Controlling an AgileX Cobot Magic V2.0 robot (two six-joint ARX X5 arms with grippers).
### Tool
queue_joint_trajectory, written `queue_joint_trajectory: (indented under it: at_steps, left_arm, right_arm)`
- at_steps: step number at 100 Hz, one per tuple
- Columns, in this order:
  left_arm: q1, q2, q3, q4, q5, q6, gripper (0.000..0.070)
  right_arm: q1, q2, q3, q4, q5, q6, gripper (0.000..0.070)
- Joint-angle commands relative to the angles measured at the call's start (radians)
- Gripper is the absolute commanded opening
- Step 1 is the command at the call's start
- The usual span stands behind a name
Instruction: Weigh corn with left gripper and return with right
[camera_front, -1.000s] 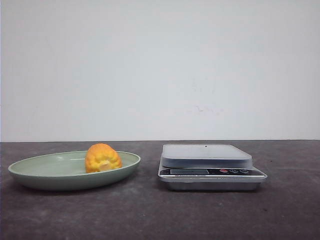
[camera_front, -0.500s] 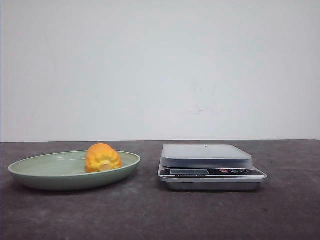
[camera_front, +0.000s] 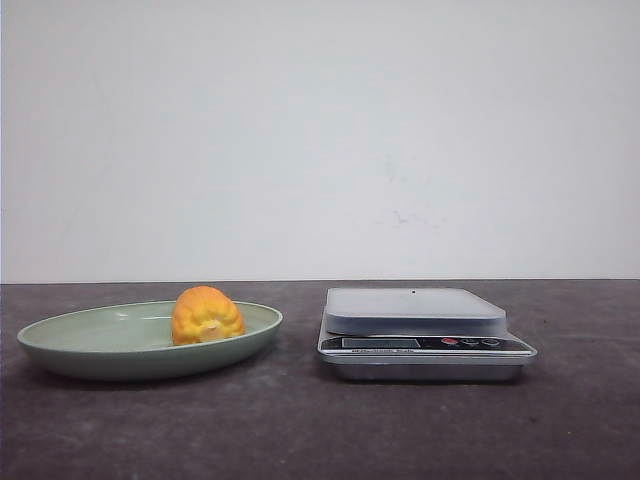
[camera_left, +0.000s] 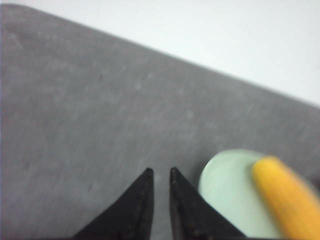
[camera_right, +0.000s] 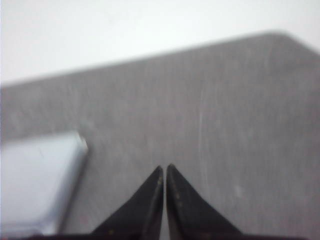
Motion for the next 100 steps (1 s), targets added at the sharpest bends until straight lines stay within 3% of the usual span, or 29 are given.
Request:
queue_joint_trajectory:
  at_steps: [1,18,23,27,34,38,41,48,54,75,100]
  left_arm:
    - [-0.002,0.071,0.110,0.005,-0.002,-0.037,0.0015]
    - [-0.002,0.281,0.367,-0.026,0.038,-0.024,0.0013]
    - [-0.002,0.326,0.434,-0.044,0.071,0.000,0.0051]
    - [-0.002,0.357,0.478,-0.055,0.085,0.001,0.0167]
    - [-0.002,0.397,0.537,-0.084,0.089,0.001,0.0463]
    - [-0.003,0.412,0.562,-0.105,0.096,0.001,0.0551]
    - [-0.003,0.422,0.577,-0.118,0.111,0.001,0.0548]
    - [-0.011,0.443,0.603,-0.141,0.148,0.001,0.0468]
    - [-0.029,0.466,0.623,-0.151,0.169,0.000,0.0440]
    - [-0.167,0.653,0.709,-0.149,0.172,-0.011,0.0440]
    - [-0.369,0.998,0.768,-0.115,0.083,-0.011,0.0443]
  right_arm:
    - [0.003,0.088,0.108,0.015,0.004,0.030,0.0002]
    - [0.005,0.311,0.373,-0.053,-0.006,0.010,0.0003]
    - [0.010,0.352,0.436,-0.080,-0.013,-0.001,0.0019]
    - [0.016,0.381,0.481,-0.100,-0.012,-0.002,0.0087]
    - [0.030,0.416,0.542,-0.131,-0.013,-0.011,0.0325]
    - [0.039,0.430,0.568,-0.145,-0.026,-0.019,0.0440]
    - [0.045,0.438,0.584,-0.154,-0.040,-0.032,0.0482]
    - [0.061,0.446,0.609,-0.169,-0.066,-0.036,0.0480]
    - [0.073,0.446,0.621,-0.180,-0.076,-0.036,0.0479]
    - [0.098,0.459,0.660,-0.247,-0.117,-0.034,0.0480]
    - [0.105,0.498,0.699,-0.321,-0.159,-0.042,0.0493]
